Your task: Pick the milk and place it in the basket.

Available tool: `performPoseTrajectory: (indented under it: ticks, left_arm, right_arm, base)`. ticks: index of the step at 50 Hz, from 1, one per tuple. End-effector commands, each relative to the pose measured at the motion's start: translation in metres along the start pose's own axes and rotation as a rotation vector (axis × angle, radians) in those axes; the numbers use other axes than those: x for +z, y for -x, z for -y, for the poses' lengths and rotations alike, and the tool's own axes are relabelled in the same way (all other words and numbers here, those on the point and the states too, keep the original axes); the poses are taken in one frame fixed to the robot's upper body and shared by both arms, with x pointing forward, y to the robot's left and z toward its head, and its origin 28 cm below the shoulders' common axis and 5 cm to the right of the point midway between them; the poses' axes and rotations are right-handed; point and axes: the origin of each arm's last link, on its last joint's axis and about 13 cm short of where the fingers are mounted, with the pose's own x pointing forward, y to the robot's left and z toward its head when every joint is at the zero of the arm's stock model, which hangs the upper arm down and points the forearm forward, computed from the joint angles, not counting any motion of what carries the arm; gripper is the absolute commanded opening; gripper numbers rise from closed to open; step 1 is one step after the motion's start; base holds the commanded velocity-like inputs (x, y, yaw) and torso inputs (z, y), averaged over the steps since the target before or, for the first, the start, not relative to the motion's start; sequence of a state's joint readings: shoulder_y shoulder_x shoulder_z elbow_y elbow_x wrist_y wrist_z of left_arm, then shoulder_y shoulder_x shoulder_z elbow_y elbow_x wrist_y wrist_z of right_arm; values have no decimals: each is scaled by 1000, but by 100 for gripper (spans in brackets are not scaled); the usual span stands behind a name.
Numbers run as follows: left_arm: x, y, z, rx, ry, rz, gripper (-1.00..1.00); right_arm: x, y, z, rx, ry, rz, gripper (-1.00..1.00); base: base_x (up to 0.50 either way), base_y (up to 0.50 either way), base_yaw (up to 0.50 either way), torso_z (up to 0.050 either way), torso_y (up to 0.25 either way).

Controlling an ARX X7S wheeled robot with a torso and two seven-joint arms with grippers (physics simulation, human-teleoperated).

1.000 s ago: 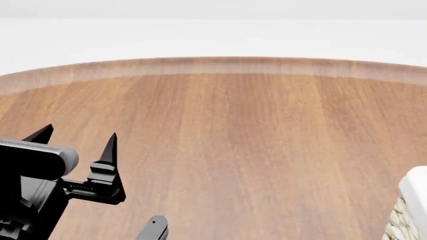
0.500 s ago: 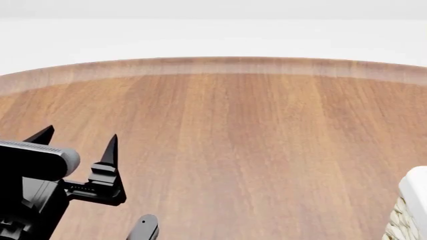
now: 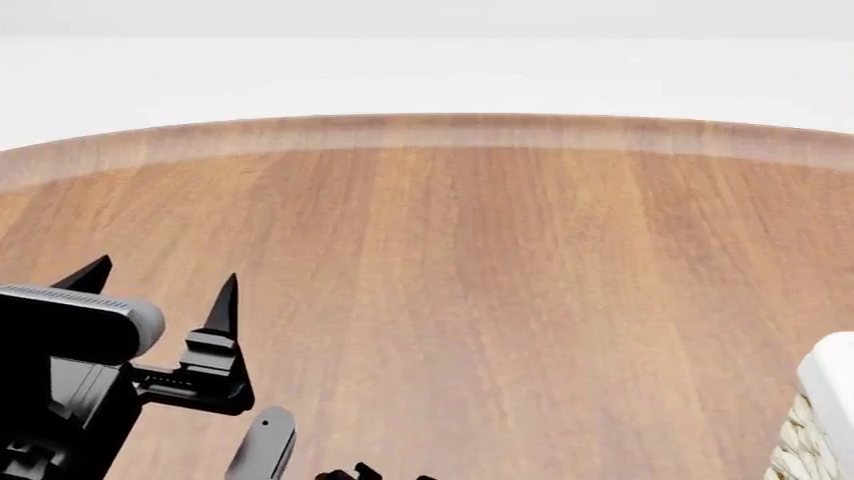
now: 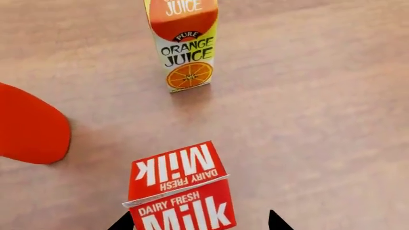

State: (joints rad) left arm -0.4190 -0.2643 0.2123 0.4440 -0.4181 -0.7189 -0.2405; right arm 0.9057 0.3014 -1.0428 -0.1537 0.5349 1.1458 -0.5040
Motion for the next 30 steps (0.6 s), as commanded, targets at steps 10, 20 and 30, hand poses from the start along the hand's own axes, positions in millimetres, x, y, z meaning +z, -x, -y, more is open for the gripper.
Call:
performPoseTrajectory:
  ticks: [10,20,30]
  left_arm:
    - [-1,1,0,-3,1,1,100]
    - [-1,7,2,-14,-3,11,100]
    - [0,11,5,-30,-5,22,100]
  right_arm:
    - [-1,-12,7,116,36,90,100]
    - [-17,-28,23,152,-9,165,100]
    - [-34,-33,36,157,-87,215,-100]
  base:
    - [0,0,0,0,0]
    - [0,0,0,0,0]
    - [0,0,0,0,0]
